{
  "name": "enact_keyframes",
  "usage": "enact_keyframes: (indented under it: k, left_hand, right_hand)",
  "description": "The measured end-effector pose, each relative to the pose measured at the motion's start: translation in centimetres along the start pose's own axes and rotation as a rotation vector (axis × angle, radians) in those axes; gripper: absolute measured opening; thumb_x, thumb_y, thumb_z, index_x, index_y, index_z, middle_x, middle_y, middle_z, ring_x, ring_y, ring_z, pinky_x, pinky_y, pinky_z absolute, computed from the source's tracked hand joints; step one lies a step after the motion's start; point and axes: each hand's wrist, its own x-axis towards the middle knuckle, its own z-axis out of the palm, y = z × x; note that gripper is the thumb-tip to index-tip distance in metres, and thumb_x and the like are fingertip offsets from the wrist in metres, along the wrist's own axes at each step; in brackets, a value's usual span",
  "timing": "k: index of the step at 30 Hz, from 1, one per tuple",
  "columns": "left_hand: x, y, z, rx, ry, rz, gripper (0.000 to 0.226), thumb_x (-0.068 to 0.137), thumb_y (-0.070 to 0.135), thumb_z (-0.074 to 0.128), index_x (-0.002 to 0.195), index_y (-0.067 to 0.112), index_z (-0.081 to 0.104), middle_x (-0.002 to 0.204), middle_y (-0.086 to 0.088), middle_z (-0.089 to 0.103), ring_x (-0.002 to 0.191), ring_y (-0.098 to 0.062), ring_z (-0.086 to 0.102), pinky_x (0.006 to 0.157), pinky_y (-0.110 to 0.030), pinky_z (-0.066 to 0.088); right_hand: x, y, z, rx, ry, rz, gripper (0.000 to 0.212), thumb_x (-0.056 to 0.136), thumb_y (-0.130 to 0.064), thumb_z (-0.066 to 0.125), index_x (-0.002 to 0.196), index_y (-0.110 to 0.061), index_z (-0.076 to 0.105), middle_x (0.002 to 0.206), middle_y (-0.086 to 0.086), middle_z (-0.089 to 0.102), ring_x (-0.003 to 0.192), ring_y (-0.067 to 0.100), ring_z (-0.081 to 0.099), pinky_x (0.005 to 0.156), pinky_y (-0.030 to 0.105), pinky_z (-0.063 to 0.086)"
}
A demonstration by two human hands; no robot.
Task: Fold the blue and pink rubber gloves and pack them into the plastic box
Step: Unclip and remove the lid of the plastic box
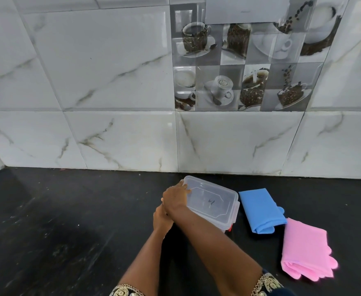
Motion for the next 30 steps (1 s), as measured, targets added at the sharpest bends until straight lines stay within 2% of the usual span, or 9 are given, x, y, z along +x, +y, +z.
enact_keyframes:
  k: [2, 5, 9, 13, 15, 19, 25, 27, 30]
  left_hand:
    - [-0.1, -0.1, 0.0, 0.045, 0.022, 0.048, 0.017, 0.092, 0.013, 0.053, 0.077, 0.019, 0.060, 0.071, 0.009, 0.060, 0.072, -0.013, 0.058, 0.061, -0.025, 0.045]
    - [-0.4, -0.4, 0.1, 0.072, 0.036, 0.085, 0.032, 0.087, 0.006, 0.055, 0.061, 0.025, 0.053, 0.060, 0.011, 0.058, 0.058, -0.005, 0.055, 0.048, -0.019, 0.040]
    - [-0.6, -0.8, 0.1, 0.100, -0.019, 0.097, 0.030, 0.084, 0.004, 0.062, 0.062, 0.024, 0.056, 0.060, 0.012, 0.061, 0.064, -0.012, 0.059, 0.062, -0.025, 0.045]
    - [-0.6, -0.8, 0.0, 0.099, -0.067, 0.119, 0.008, 0.084, 0.009, 0.067, 0.091, 0.012, 0.070, 0.081, 0.002, 0.067, 0.081, -0.015, 0.062, 0.078, -0.026, 0.046]
    - [-0.7, -0.5, -0.1, 0.102, -0.067, 0.131, 0.005, 0.082, 0.011, 0.070, 0.082, 0.016, 0.067, 0.078, 0.003, 0.066, 0.079, -0.015, 0.062, 0.075, -0.024, 0.044]
    - [-0.5, -0.2, 0.2, 0.137, -0.067, 0.150, 0.029, 0.080, 0.014, 0.073, 0.061, 0.025, 0.053, 0.070, 0.005, 0.062, 0.072, -0.015, 0.060, 0.059, -0.018, 0.039]
    - [-0.4, -0.4, 0.7, 0.153, -0.045, 0.145, 0.017, 0.079, 0.016, 0.075, 0.068, 0.018, 0.062, 0.074, -0.002, 0.067, 0.072, -0.019, 0.063, 0.070, -0.027, 0.045]
    - [-0.3, -0.5, 0.9, 0.168, -0.023, 0.153, 0.019, 0.080, 0.016, 0.073, 0.066, 0.017, 0.061, 0.072, -0.003, 0.065, 0.071, -0.020, 0.062, 0.068, -0.027, 0.046]
    - [-0.2, -0.5, 1.2, 0.194, -0.005, 0.160, 0.011, 0.083, 0.017, 0.071, 0.075, 0.013, 0.066, 0.077, -0.004, 0.066, 0.072, -0.018, 0.061, 0.071, -0.026, 0.045]
  right_hand:
    - [-0.1, 0.1, 0.1, -0.020, -0.013, -0.020, 0.043, 0.102, -0.011, 0.039, 0.143, 0.004, 0.037, 0.151, 0.037, 0.020, 0.141, 0.053, 0.017, 0.109, 0.062, 0.031]
    - [-0.3, 0.8, -0.3, -0.027, -0.039, -0.085, 0.041, 0.100, -0.007, 0.042, 0.141, 0.002, 0.042, 0.151, 0.030, 0.027, 0.143, 0.051, 0.013, 0.111, 0.059, 0.030]
    - [-0.6, 1.8, -1.3, -0.063, -0.067, -0.187, 0.040, 0.096, -0.011, 0.054, 0.135, -0.005, 0.051, 0.146, 0.019, 0.040, 0.143, 0.048, 0.018, 0.110, 0.054, 0.034]
    - [-0.4, 3.3, -2.8, -0.003, -0.043, -0.308, 0.039, 0.092, -0.028, 0.061, 0.123, -0.005, 0.059, 0.127, 0.015, 0.057, 0.121, 0.034, 0.054, 0.095, 0.037, 0.046]
    - [-0.3, 4.2, -3.5, 0.033, -0.052, -0.341, 0.047, 0.086, -0.037, 0.067, 0.120, -0.004, 0.059, 0.122, 0.015, 0.060, 0.113, 0.031, 0.060, 0.088, 0.036, 0.049]
    - [0.0, 5.1, -3.6, 0.074, -0.054, -0.354, 0.055, 0.081, -0.041, 0.072, 0.118, -0.003, 0.058, 0.119, 0.017, 0.060, 0.108, 0.031, 0.061, 0.083, 0.036, 0.050]
    - [0.4, 6.1, -3.5, 0.156, -0.044, -0.362, 0.053, 0.076, -0.041, 0.076, 0.107, -0.002, 0.059, 0.112, 0.017, 0.062, 0.089, 0.028, 0.058, 0.069, 0.032, 0.042]
    - [0.5, 6.2, -3.6, 0.183, -0.034, -0.379, 0.050, 0.077, -0.038, 0.075, 0.107, -0.001, 0.059, 0.113, 0.017, 0.062, 0.095, 0.030, 0.059, 0.072, 0.033, 0.044]
    - [0.5, 6.0, -3.7, 0.158, -0.013, -0.434, 0.053, 0.080, -0.033, 0.073, 0.122, -0.003, 0.059, 0.123, 0.015, 0.061, 0.114, 0.031, 0.057, 0.093, 0.039, 0.050]
